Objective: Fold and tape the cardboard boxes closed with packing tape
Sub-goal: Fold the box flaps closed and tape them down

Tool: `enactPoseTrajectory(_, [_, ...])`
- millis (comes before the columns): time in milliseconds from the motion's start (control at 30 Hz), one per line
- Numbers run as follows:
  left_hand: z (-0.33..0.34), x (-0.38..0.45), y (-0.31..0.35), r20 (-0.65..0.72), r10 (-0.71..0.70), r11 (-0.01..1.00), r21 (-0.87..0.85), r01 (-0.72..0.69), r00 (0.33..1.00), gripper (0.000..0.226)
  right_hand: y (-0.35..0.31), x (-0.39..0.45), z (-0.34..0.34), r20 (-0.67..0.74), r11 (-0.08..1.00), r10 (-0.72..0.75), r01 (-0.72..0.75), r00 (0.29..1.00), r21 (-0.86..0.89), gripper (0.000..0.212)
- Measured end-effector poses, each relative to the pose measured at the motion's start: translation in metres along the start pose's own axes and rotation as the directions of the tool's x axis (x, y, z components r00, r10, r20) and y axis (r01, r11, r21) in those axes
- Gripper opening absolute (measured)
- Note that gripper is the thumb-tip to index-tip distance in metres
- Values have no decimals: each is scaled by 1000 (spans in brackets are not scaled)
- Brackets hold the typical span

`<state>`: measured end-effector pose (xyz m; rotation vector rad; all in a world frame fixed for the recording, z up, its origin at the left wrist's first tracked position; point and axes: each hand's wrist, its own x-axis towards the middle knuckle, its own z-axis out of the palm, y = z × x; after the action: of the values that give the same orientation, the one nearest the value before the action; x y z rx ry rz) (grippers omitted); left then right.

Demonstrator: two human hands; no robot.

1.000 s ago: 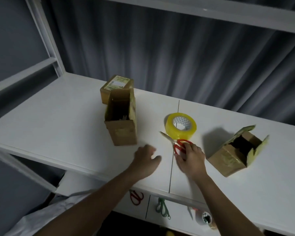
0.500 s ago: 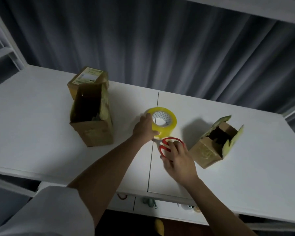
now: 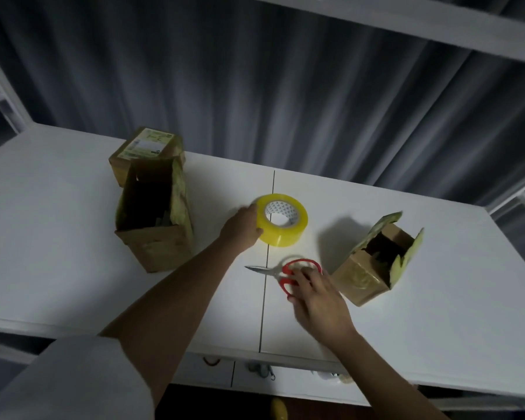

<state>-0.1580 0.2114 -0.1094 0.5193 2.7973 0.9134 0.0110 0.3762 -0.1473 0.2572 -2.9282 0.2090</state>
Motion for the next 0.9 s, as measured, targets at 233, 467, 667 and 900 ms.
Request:
enactPoseTrajectory(233, [7,-4,-15,-54,-80,991,-110,73,995,30,0,77,-28,-16,996,-10,8,1000,-94,50])
enactPoseTrajectory(467, [16,-12,-39,-152,42,992,-115,-59,988,14,12,137,-24,360,985,-18,77,933,-151,56])
enactPoseTrajectory(667, [16,-35,-57,-211,83,995,-42,-94,974,12,9,143,-9,262,966,3,65,965,-250,52])
enactPoseTrajectory(900, [3,-41,-54,-227,-65,996,-73,50,972,11,-13,174,7,158,973,190,-165,969,-160,63])
